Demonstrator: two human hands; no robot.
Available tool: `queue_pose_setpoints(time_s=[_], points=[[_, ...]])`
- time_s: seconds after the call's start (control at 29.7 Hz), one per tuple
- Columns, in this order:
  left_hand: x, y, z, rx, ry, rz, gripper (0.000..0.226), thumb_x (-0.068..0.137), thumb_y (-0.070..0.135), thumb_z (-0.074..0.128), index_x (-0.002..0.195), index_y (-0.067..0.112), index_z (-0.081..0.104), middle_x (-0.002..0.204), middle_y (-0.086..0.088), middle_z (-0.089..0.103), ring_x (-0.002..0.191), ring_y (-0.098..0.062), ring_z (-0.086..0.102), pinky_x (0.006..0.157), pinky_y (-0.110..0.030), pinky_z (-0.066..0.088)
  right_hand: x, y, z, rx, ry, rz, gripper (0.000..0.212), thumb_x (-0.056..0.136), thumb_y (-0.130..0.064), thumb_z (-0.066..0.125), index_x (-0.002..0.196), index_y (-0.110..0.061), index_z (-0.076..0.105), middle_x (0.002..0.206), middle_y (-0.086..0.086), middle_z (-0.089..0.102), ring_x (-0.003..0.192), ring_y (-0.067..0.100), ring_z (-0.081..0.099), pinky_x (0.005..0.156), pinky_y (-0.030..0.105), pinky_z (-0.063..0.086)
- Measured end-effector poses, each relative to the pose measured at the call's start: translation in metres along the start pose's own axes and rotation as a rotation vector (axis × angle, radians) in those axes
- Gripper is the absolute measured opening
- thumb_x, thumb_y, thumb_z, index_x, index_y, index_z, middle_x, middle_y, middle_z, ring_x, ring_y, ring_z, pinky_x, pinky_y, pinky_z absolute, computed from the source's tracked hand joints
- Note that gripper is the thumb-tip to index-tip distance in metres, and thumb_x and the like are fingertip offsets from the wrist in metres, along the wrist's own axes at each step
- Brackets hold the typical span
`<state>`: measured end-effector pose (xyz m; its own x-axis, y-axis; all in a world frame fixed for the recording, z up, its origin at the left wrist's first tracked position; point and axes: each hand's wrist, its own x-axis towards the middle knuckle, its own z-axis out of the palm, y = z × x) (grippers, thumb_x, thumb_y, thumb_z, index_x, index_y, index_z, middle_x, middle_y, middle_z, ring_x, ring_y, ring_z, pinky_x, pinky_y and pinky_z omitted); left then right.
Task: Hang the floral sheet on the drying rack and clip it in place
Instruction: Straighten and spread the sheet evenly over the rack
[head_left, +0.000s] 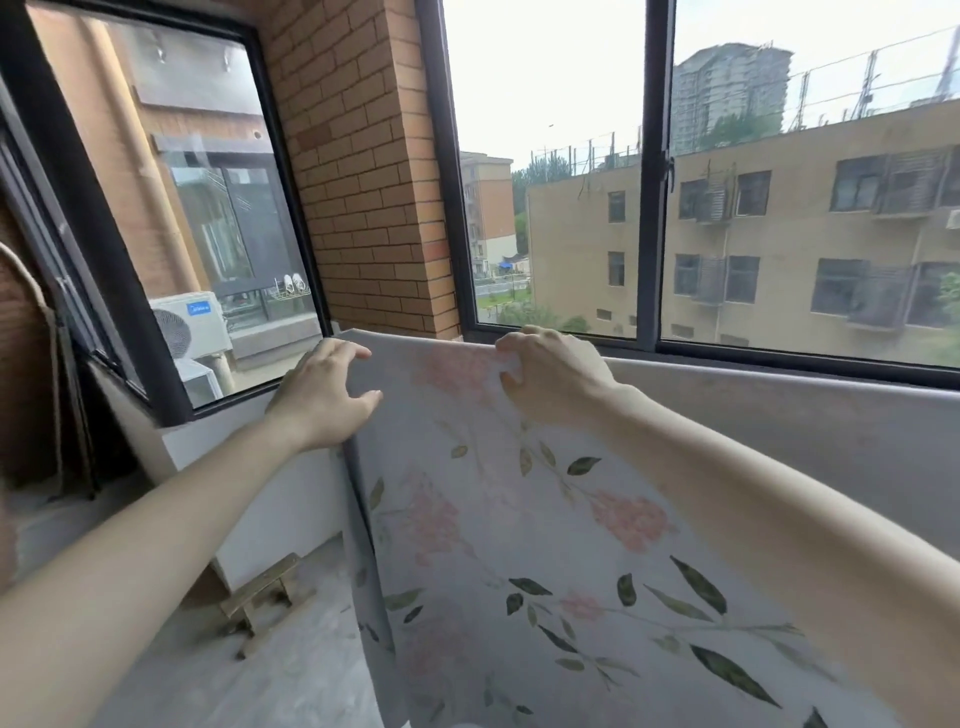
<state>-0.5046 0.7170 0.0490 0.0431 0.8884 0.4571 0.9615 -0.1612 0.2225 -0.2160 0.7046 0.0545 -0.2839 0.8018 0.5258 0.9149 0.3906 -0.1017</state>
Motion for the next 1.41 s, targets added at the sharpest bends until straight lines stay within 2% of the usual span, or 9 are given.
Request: queue_pose_setpoints(time_s=[0.5, 0.71, 0.81, 0.87, 0.98, 1.04, 1.18, 1.28, 1.41], points=[[0.100, -0.109, 0.030, -0.043, -0.111, -0.101, 0.053, 0.092, 0.022, 0.066, 0.143, 0.018, 0.053, 0.148, -0.009, 0.051, 0.135, -0.028, 0.051, 0.109, -0.036, 0.039, 0.074, -0.046, 0.046, 0.026, 0.022, -0.041, 0.040, 0.093, -0.035, 0.059, 0.131, -0.027, 0.065, 0.130, -0.001, 0.062, 0.108, 0.029, 0.065, 0.077, 0.036, 0.048], [0.134, -0.153, 0.039, -0.134, -0.181, -0.046, 0.031, 0.097, 0.022, 0.058, 0.128, 0.022, 0.065, 0.119, 0.000, 0.071, 0.114, -0.024, 0.064, 0.092, -0.032, 0.047, 0.111, -0.076, 0.061, -0.009, 0.019, 0.029, 0.029, 0.091, -0.031, 0.056, 0.115, -0.024, 0.072, 0.117, 0.001, 0.067, 0.096, 0.030, 0.065, 0.068, 0.032, 0.040], [0.141, -0.168, 0.050, -0.171, -0.255, -0.005, 0.019, 0.099, 0.021, 0.056, 0.110, 0.032, 0.066, 0.098, 0.008, 0.070, 0.106, -0.022, 0.066, 0.087, -0.030, 0.046, 0.125, -0.091, 0.072, -0.028, 0.003, 0.067, 0.029, 0.091, -0.031, 0.057, 0.116, -0.022, 0.071, 0.116, 0.003, 0.067, 0.099, 0.031, 0.065, 0.070, 0.033, 0.044], [0.145, -0.178, 0.058, -0.199, -0.275, 0.007, 0.019, 0.098, 0.022, 0.057, 0.113, 0.031, 0.062, 0.102, 0.006, 0.069, 0.103, -0.023, 0.066, 0.086, -0.032, 0.048, 0.133, -0.099, 0.083, -0.005, 0.021, 0.118, 0.028, 0.092, -0.031, 0.056, 0.113, -0.023, 0.072, 0.113, 0.003, 0.069, 0.100, 0.031, 0.066, 0.071, 0.034, 0.045], [0.155, -0.189, 0.072, -0.208, -0.130, -0.017, 0.035, 0.092, 0.030, 0.061, 0.125, 0.025, 0.055, 0.128, 0.000, 0.062, 0.112, -0.026, 0.062, 0.098, -0.042, 0.051, 0.135, -0.103, 0.098, -0.092, 0.101, 0.181, 0.029, 0.098, -0.042, 0.050, 0.111, -0.026, 0.071, 0.107, 0.002, 0.072, 0.098, 0.031, 0.067, 0.070, 0.034, 0.040], [0.162, -0.194, 0.076, -0.234, -0.037, -0.059, 0.039, 0.094, 0.034, 0.063, 0.130, 0.023, 0.054, 0.130, 0.001, 0.059, 0.116, -0.026, 0.059, 0.100, -0.043, 0.050, 0.134, -0.104, 0.107, -0.204, 0.137, 0.190, 0.036, 0.102, -0.048, 0.043, 0.108, -0.027, 0.070, 0.104, 0.002, 0.073, 0.096, 0.031, 0.067, 0.069, 0.035, 0.037], [0.171, -0.207, 0.085, -0.313, -0.147, 0.040, 0.007, 0.099, 0.040, 0.061, 0.104, 0.038, 0.065, 0.111, 0.006, 0.073, 0.108, -0.023, 0.067, 0.093, -0.039, 0.053, 0.136, -0.104, 0.110, -0.237, 0.168, 0.238, 0.046, 0.105, -0.054, 0.035, 0.100, -0.028, 0.073, 0.097, 0.000, 0.074, 0.091, 0.030, 0.068, 0.067, 0.035, 0.039], [0.177, -0.214, 0.090, -0.329, -0.034, 0.036, 0.014, 0.097, 0.033, 0.064, 0.085, 0.039, 0.069, 0.091, 0.007, 0.075, 0.093, -0.023, 0.070, 0.083, -0.037, 0.056, 0.133, -0.104, 0.106, -0.247, 0.171, 0.259, 0.047, 0.105, -0.054, 0.036, 0.092, -0.027, 0.072, 0.092, 0.001, 0.073, 0.088, 0.031, 0.066, 0.066, 0.035, 0.037], [0.187, -0.209, 0.089, -0.231, 0.027, 0.045, 0.016, 0.094, 0.029, 0.064, 0.082, 0.036, 0.070, 0.085, 0.005, 0.073, 0.086, -0.027, 0.067, 0.074, -0.036, 0.055, 0.135, -0.107, 0.100, -0.209, 0.150, 0.317, 0.048, 0.104, -0.051, 0.041, 0.070, -0.025, 0.061, 0.070, -0.002, 0.061, 0.068, 0.027, 0.052, 0.064, 0.034, 0.034]])
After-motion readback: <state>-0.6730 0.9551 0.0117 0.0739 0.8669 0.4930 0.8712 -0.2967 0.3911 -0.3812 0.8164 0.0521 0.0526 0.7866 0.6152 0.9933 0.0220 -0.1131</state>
